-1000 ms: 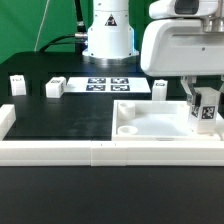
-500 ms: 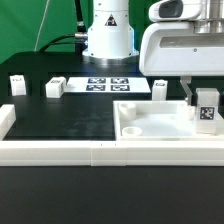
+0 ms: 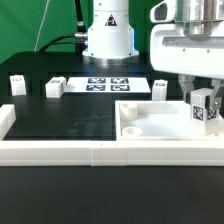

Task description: Assemble one leg

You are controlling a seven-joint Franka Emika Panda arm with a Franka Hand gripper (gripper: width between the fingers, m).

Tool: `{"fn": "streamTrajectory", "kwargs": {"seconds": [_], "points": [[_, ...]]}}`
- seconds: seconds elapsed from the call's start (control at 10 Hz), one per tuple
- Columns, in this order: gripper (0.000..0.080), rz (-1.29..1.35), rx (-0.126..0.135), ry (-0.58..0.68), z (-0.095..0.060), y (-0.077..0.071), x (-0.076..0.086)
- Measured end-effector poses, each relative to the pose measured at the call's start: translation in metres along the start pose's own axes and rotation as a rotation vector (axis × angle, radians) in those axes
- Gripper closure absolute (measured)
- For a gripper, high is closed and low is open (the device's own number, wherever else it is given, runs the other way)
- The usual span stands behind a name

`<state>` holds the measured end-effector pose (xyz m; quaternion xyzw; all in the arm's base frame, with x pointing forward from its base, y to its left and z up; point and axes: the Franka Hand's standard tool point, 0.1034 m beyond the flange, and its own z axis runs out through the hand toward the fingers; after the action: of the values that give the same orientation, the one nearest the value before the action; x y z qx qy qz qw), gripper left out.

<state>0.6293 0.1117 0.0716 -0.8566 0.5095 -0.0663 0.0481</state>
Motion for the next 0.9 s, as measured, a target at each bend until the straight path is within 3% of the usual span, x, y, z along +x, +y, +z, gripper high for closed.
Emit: {"fn": "streamTrajectory", "kwargs": {"seconds": [0.6,0.8,0.9], "points": [[0.0508,0.288,-0.010,-0.005,-0.0003,0.0014,-0.0006],[0.0226,0.234,-0.010,-0.006,-0.0002,0.0011,-0.0015],[0.0226,0.201,-0.012,-0.008,-0.0008,-0.0003,-0.0043]]}}
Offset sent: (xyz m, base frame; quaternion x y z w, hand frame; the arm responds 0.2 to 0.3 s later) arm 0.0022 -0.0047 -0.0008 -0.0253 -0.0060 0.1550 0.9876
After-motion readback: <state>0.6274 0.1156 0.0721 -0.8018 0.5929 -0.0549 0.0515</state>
